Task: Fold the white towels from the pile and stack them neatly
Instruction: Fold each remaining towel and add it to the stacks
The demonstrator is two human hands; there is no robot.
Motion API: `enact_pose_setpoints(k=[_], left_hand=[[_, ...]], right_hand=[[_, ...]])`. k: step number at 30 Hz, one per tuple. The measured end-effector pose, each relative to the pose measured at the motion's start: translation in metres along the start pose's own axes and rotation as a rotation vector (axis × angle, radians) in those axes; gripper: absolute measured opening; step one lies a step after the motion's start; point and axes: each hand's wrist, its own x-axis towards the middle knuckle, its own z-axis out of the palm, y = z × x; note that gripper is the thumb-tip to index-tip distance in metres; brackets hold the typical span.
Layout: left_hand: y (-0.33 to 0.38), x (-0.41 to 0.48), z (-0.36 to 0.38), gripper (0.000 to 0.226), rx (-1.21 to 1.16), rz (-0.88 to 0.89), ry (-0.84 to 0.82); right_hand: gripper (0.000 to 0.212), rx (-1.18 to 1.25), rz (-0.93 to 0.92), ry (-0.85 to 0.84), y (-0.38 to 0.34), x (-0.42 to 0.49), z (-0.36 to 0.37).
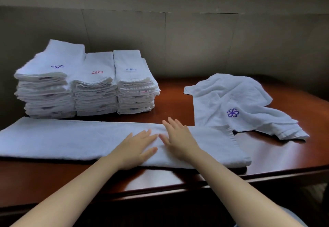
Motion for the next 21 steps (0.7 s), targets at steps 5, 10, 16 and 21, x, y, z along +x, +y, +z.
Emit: enact_pose_setpoints(k=[5,10,16,21], left_hand=[[-0.049,-0.029,-0.016,0.053,-0.019,-0.130,0.031],[-0.129,-0.086,-0.027,0.052,0.011,-0.603,0.120],[-0.175,-0.132,-0.025,0.065,-0.420,-1.207,0.718],[-0.198,-0.139,-0.048,0.056,-1.290,-1.211,1.344]], right_hand=[[0.059,-0.040,0.096,-0.172,-0.009,0.011,0.014],[0.058,-0.111,0.117,-0.235,-0.046,0.032,0.015],[0.060,-0.074,-0.183,-0.069,-0.108,0.045,0.029],[0.068,-0.067,-0.274,-0.179,-0.135,0.043,0.053]])
